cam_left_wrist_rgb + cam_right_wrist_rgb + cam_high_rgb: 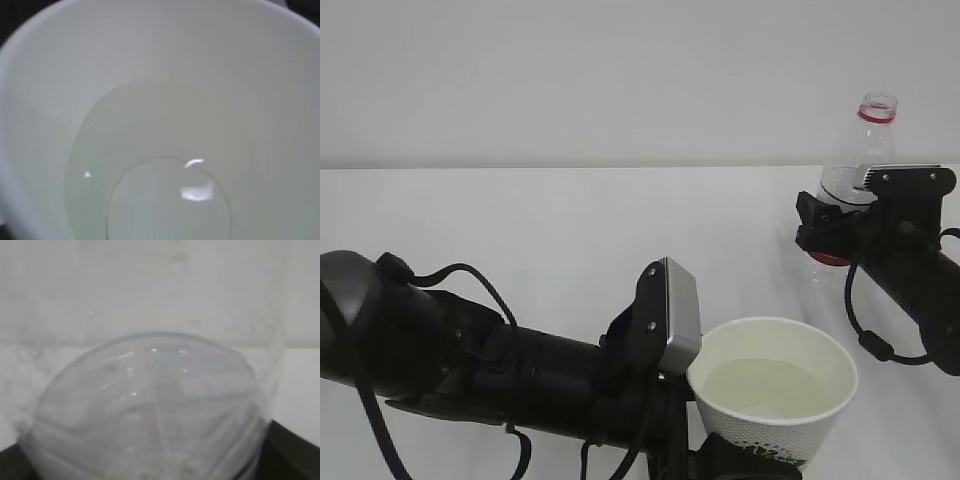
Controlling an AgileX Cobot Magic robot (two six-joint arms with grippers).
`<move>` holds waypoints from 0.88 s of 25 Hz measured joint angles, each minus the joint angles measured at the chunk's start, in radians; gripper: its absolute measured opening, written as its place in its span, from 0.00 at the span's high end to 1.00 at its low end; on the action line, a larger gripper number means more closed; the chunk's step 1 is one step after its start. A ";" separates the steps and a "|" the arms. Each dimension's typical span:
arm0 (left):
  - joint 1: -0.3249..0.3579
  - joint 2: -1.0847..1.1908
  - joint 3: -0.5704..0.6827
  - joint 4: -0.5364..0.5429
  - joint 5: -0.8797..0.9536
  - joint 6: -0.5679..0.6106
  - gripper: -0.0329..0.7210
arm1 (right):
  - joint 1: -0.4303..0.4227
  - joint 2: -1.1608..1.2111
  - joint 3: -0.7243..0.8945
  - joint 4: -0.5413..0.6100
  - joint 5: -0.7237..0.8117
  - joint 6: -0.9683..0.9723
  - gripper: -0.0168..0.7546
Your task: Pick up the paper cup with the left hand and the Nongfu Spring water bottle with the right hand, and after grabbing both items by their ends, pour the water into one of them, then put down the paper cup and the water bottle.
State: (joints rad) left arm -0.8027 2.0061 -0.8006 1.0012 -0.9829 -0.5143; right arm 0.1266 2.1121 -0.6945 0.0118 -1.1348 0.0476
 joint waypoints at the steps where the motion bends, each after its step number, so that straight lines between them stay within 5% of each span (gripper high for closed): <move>1: 0.000 0.000 0.000 0.000 0.000 0.000 0.29 | 0.000 0.000 0.000 0.000 0.000 0.000 0.20; 22: 0.000 0.000 0.000 0.000 -0.001 0.000 0.29 | 0.000 0.000 0.034 -0.039 -0.005 0.000 0.20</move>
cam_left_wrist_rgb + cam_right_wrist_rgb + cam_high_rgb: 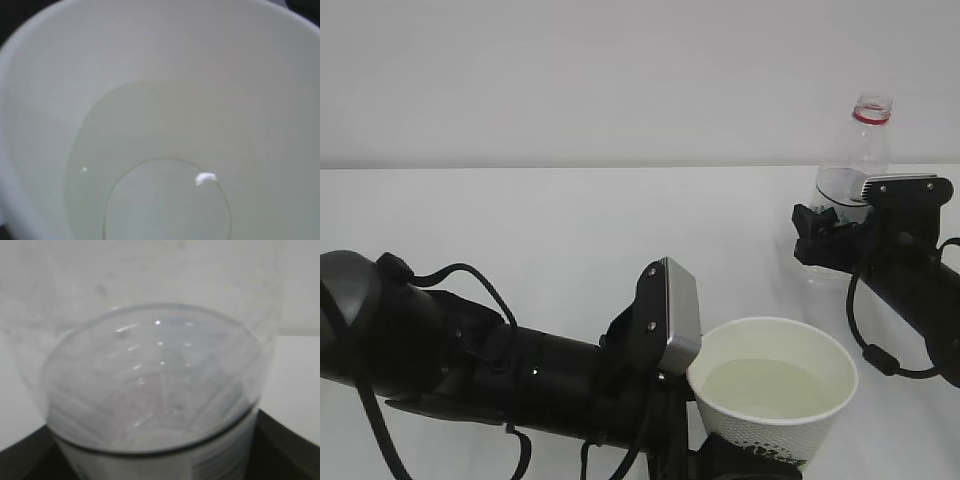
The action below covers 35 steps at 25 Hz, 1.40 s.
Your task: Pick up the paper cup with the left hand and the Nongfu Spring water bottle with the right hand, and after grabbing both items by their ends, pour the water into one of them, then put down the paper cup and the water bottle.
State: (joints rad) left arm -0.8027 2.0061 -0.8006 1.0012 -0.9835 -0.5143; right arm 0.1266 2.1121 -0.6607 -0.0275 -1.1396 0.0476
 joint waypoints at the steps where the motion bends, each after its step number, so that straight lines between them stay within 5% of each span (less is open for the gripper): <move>1: 0.000 0.000 0.000 0.000 0.000 0.000 0.29 | 0.000 0.000 0.000 0.000 0.000 0.000 0.20; 35: 0.000 0.000 0.000 0.000 0.000 0.000 0.29 | 0.000 -0.180 0.248 -0.041 -0.006 0.002 0.20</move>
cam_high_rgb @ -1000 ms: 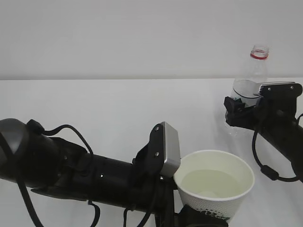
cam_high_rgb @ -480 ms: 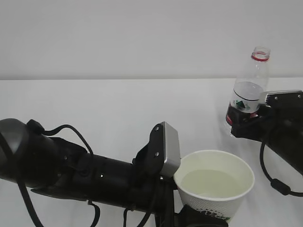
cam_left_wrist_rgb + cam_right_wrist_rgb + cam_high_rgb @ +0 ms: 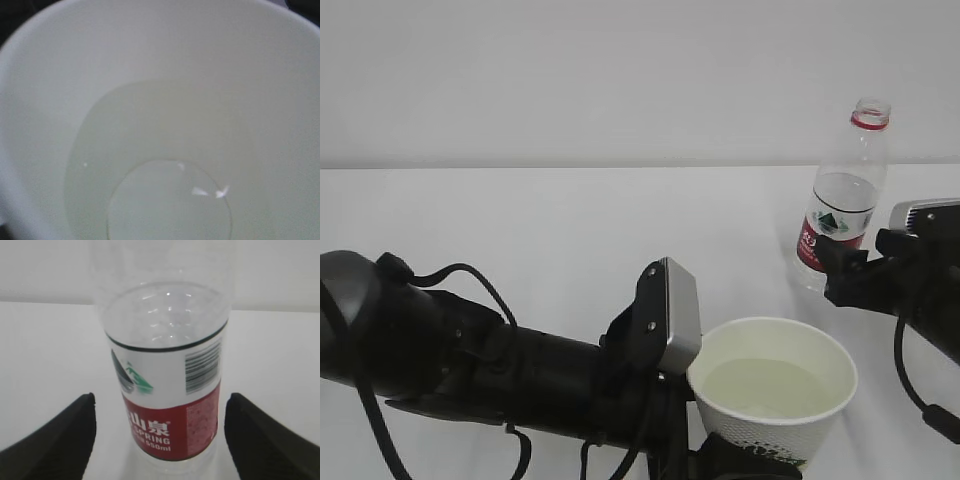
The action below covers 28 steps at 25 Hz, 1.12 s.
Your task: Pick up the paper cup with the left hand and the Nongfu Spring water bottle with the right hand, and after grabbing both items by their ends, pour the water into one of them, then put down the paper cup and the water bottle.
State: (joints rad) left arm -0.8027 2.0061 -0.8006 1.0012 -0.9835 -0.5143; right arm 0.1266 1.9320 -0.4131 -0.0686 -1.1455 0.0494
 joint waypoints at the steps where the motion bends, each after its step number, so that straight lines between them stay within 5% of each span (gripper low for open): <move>1: 0.000 0.000 0.000 0.000 0.000 0.000 0.29 | 0.000 -0.012 0.010 0.000 0.000 0.000 0.20; 28: 0.000 0.000 0.000 0.000 -0.047 0.000 0.29 | 0.000 -0.372 0.182 -0.010 0.000 0.055 0.21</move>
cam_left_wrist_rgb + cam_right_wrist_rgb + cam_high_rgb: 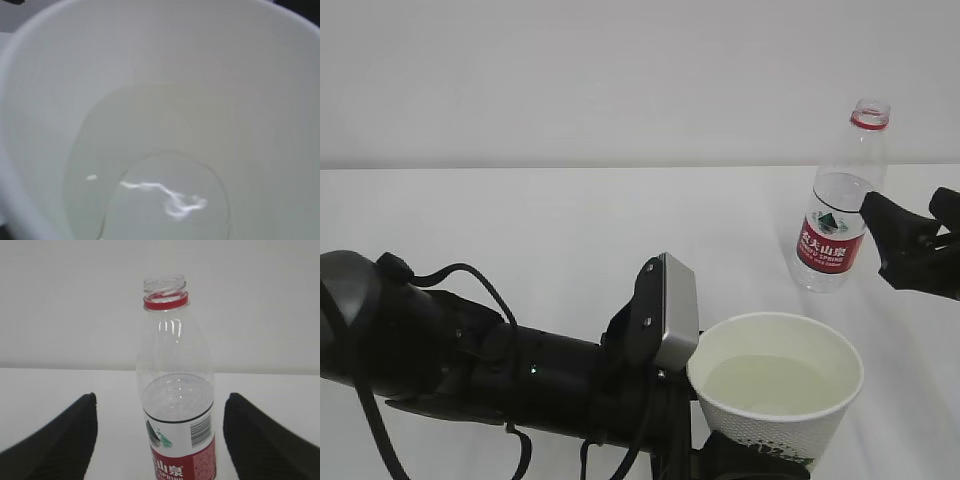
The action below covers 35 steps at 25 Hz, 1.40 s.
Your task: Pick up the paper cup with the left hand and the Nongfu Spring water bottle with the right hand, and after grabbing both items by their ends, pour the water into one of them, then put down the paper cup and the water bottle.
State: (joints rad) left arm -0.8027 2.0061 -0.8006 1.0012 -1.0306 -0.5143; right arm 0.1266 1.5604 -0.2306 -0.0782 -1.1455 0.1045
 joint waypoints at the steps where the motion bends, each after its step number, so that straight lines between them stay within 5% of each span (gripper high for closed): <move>1: 0.000 0.000 0.000 -0.001 0.000 0.000 0.29 | 0.000 -0.001 0.000 0.000 0.000 0.000 0.21; 14: 0.000 0.000 0.000 -0.002 -0.005 0.000 0.29 | 0.000 -0.002 0.000 0.024 0.145 -0.019 0.21; 35: 0.000 0.000 0.000 -0.130 -0.007 0.000 0.29 | 0.000 -0.061 0.002 0.043 0.059 -0.030 0.21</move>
State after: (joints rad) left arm -0.8027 2.0061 -0.8006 0.8711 -1.0372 -0.5143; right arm 0.1266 1.4998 -0.2282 -0.0357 -1.0861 0.0749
